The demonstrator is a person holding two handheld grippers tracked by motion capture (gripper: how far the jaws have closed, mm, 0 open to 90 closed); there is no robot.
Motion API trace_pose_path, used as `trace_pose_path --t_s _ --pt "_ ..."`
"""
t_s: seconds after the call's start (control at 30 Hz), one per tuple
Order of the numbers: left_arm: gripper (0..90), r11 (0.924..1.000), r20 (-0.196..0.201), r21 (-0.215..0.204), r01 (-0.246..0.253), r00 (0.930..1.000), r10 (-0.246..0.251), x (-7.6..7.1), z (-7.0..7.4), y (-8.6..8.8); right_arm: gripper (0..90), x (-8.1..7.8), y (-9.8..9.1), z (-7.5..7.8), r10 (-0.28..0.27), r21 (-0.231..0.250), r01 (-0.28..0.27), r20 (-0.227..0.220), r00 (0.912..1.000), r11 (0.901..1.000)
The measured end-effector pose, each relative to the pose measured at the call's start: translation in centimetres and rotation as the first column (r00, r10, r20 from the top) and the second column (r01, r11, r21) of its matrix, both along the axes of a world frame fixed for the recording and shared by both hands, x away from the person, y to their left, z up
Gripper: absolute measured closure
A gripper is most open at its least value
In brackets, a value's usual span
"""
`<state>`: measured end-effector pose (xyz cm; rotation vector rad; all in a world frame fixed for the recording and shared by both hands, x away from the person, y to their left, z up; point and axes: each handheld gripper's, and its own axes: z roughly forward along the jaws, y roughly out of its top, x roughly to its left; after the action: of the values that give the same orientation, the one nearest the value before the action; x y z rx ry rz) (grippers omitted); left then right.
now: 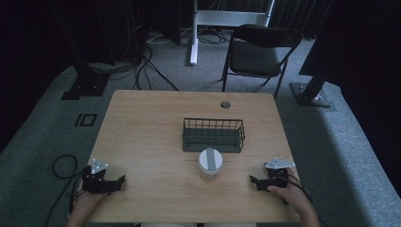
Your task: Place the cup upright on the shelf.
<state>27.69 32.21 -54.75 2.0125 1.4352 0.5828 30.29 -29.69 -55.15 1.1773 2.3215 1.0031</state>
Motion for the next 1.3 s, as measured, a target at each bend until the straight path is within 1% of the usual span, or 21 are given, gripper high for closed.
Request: trace_pose_path --t_s 0.07,0.3,0.5,0.97,1.07,1.23,1.3 --pt "0.6 1.0 0.0 0.0 0.004 1.0 -0.004 -0.02 0.0 0.03 11.6 -0.09 0.01 -0.01 -0.008 0.0 0.008 0.001 1.0 1.0" --pt "0.5 1.0 0.0 0.0 0.008 1.0 -0.008 -0.02 0.0 0.07 11.6 -0.12 -0.01 -0.01 -0.009 0.0 0.009 0.001 1.0 1.0" --pt "0.6 0.9996 -0.001 -0.001 0.027 0.9996 -0.027 -0.05 0.0 0.02 11.6 -0.12 0.0 0.0 -0.01 0.001 0.01 0.001 1.0 1.0" --pt "0.6 0.9997 0.0 -0.001 0.026 0.9997 -0.026 -0.06 -0.01 0.01 11.5 -0.2 0.15 -0.01 -0.016 0.001 0.016 0.002 0.9999 0.9999" --pt "0.5 0.9997 -0.001 -0.001 0.026 0.9997 -0.026 -0.06 -0.01 0.01 11.5 -0.27 0.26 0.01 -0.013 0.008 0.013 0.0 0.9999 0.9999" --pt "0.5 0.9997 -0.001 -0.001 0.026 0.9997 -0.026 -0.06 -0.01 0.01 11.6 -0.28 0.4 0.08 -0.011 0.002 0.011 -0.003 0.9999 0.9999" --pt "0.5 0.9997 -0.001 -0.001 0.026 0.9997 -0.026 -0.06 -0.01 0.01 11.6 -0.29 0.56 0.16 -0.009 0.009 0.009 -0.003 1.0 0.9999"
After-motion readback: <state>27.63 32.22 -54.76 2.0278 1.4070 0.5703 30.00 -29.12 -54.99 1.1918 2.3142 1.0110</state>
